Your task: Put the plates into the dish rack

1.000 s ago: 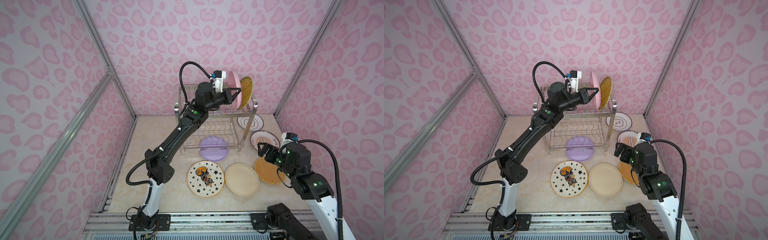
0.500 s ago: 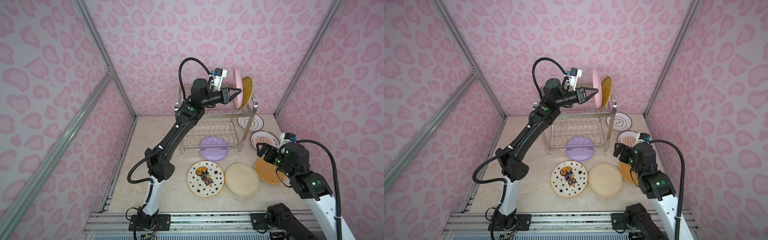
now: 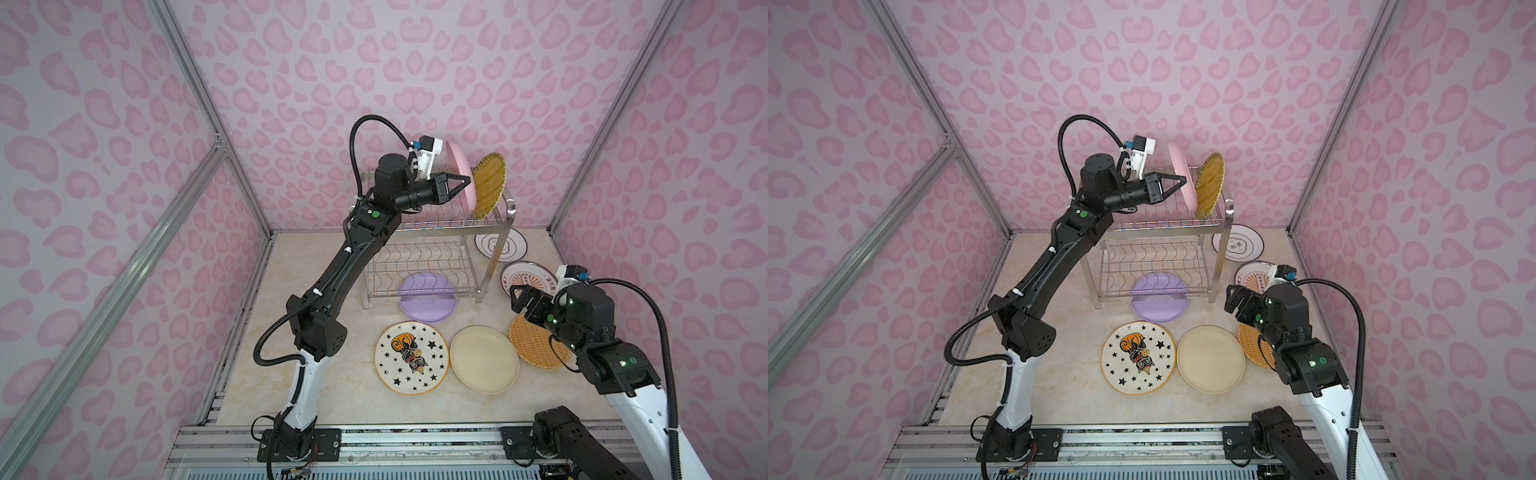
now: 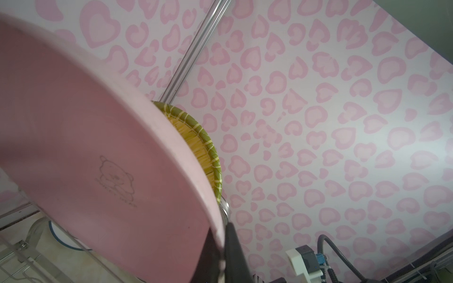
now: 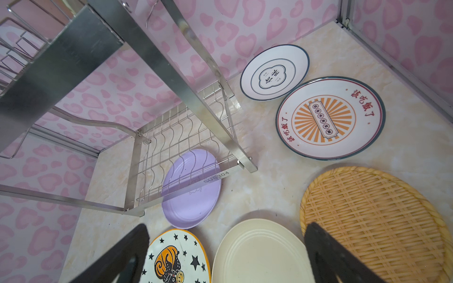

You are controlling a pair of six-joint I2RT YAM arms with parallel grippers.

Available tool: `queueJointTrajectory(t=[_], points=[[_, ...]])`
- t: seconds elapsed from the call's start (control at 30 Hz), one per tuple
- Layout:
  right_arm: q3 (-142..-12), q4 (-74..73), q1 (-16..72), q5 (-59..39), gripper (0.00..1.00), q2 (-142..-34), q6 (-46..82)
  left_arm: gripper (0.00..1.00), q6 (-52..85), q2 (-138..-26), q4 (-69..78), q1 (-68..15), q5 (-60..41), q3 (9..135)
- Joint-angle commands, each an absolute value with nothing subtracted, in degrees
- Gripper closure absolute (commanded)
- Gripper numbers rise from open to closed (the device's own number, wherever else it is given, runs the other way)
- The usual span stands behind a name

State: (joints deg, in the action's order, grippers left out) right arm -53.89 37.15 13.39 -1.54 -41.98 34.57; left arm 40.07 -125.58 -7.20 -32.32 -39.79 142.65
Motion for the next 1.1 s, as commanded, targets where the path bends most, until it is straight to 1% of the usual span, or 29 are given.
queueJointTrajectory(t=[0.0,0.33,0.57,0.73,0.87,1.07], points=[[-53.6,36.4,13.4,-1.7,0.01,-42.0,34.5,0.96,40.6,-126.9,-10.3,-31.3,-40.8,144.1],[-52.1,34.3,13.4,-3.8,0.01,-43.2,36.0,0.96,35.0,-126.1,-12.2,-31.2,-50.8,145.5],[-51.9,34.1,13.4,-4.1,0.01,-43.4,36.3,0.97,30.1,-124.4,-13.6,-32.0,-52.7,145.6],[-52.3,34.5,13.4,-3.9,0.01,-43.5,36.0,0.97,27.3,-124.5,-16.8,-32.6,-50.4,146.1],[-52.4,34.9,13.4,-3.9,0.01,-43.3,35.7,0.96,24.6,-125.5,-21.6,-32.6,-45.9,147.3],[-52.3,34.8,13.4,-3.9,0.01,-43.5,35.6,0.96,24.6,-127.1,-22.4,-33.1,-44.4,147.3]])
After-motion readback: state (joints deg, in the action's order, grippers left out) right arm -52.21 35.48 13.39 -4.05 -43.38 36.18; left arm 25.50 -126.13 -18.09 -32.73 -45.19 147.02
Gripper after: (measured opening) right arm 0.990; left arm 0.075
